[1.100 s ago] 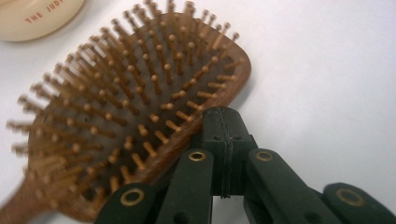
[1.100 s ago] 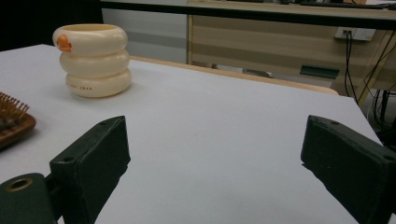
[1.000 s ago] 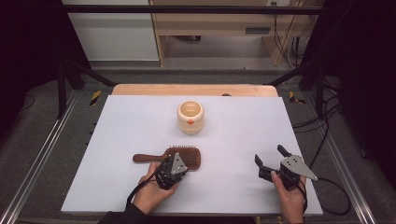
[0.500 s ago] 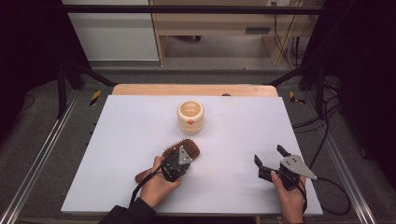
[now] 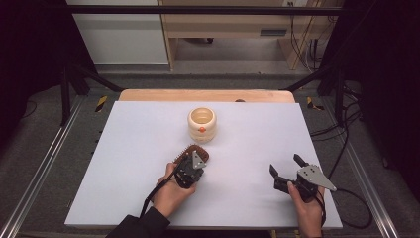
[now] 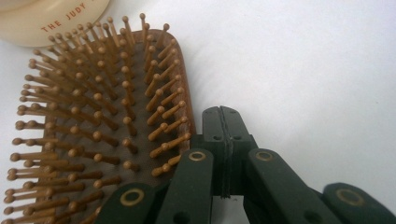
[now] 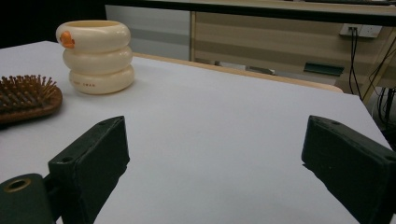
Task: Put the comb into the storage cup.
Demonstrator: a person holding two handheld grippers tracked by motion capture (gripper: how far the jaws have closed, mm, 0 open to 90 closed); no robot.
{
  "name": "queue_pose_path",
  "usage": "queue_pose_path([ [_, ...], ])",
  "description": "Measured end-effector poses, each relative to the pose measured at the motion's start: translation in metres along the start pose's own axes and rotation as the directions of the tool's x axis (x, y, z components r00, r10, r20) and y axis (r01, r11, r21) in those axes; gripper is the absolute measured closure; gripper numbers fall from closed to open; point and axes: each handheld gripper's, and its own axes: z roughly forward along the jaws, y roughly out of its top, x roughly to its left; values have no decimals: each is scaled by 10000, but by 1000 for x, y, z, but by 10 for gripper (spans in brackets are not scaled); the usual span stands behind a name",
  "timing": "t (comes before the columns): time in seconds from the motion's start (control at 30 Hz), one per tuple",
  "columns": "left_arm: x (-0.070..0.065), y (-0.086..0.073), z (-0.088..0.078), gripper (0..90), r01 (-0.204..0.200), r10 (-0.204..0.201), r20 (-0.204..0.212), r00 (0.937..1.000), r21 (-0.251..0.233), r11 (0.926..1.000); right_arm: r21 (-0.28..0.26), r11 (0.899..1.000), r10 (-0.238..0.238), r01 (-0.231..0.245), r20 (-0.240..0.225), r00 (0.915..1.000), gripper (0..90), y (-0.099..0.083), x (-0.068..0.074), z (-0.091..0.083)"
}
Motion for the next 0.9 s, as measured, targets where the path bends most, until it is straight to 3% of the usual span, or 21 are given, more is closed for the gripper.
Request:
queue_pose_path([
  [0.57, 2, 1, -1, 900, 345, -344, 76, 9994, -256, 9991, 17, 10000, 9, -9, -12, 10000, 73, 0, 0, 0],
  [0.63, 2, 0, -5, 900, 442, -430, 307, 9986, -397, 9982, 12, 10000, 23, -23, -13, 10000, 72, 0, 0, 0],
  [0.73, 1, 0, -13, 900, 455, -434, 335, 9985, -636, 9969, 2, 10000, 33, -33, -6, 10000, 72, 0, 0, 0],
  [0.9, 11, -5, -37, 900, 816, -809, 111, 9967, -1265, 9886, 8, 10000, 36, -36, 3, 10000, 72, 0, -1, 0],
])
